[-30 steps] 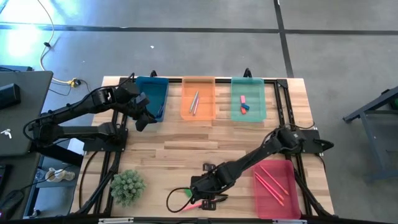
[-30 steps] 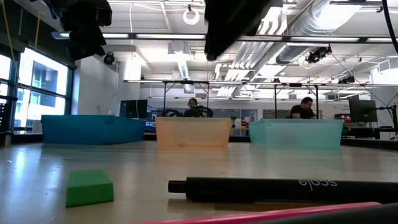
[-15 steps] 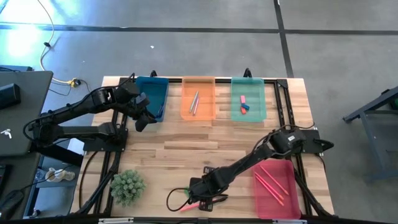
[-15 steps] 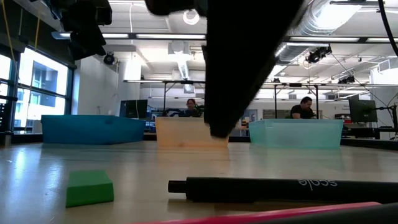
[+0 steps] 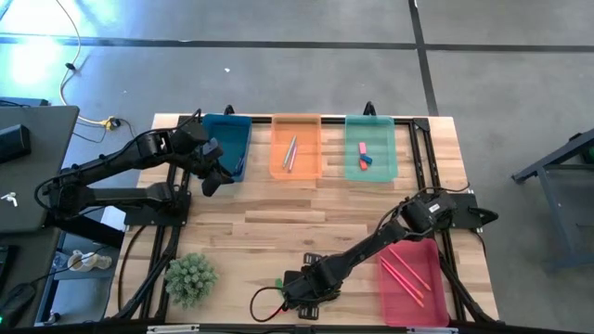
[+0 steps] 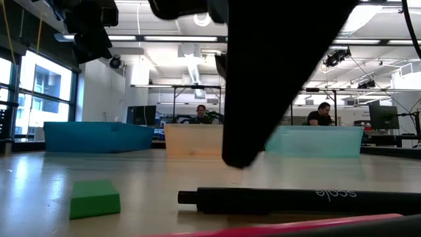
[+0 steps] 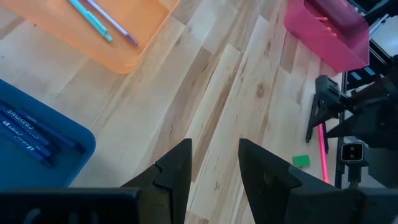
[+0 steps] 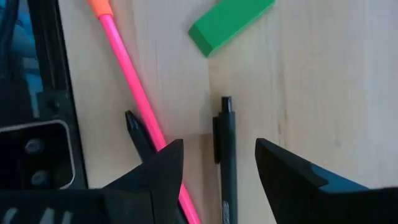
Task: Sort crayons/erasers/pens/pencils in bins
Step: Put the top black ballpen into the orange bin
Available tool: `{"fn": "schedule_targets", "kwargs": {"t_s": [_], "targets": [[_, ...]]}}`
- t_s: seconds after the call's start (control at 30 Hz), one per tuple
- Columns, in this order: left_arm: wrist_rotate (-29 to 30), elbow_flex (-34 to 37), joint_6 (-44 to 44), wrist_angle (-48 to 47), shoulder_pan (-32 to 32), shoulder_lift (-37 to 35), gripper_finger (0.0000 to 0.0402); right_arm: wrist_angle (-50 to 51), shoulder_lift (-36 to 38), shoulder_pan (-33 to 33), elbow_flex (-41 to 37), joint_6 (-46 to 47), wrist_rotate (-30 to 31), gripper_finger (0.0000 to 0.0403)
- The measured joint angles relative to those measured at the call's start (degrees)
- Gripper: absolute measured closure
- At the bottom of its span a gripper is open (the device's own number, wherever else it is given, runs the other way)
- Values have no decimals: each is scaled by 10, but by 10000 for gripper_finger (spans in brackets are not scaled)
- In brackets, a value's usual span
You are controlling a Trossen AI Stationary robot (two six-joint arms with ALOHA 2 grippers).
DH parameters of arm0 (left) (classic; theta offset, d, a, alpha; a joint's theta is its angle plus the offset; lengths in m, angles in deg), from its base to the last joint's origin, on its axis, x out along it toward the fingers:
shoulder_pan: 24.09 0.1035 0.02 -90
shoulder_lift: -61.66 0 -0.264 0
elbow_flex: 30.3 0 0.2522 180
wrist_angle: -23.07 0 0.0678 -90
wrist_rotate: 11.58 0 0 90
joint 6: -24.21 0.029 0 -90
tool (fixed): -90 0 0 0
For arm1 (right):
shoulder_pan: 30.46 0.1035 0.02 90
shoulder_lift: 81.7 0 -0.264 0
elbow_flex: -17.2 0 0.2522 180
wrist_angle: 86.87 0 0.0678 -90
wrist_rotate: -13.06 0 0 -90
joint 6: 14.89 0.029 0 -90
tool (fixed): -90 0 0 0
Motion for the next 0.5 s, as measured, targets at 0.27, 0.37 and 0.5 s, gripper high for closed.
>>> {"fn": "schedule_targets", "kwargs": {"t_s": [0.27,0.37,0.5], "targets": [[0,0,0,0,0,0,283,-7,-24,2,0,15,-4,210],[0,0,0,0,0,0,283,-5,-27,4,1,28,-3,210],[0,0,0,0,0,0,283,6,-29,5,2,45,9,222]]}}
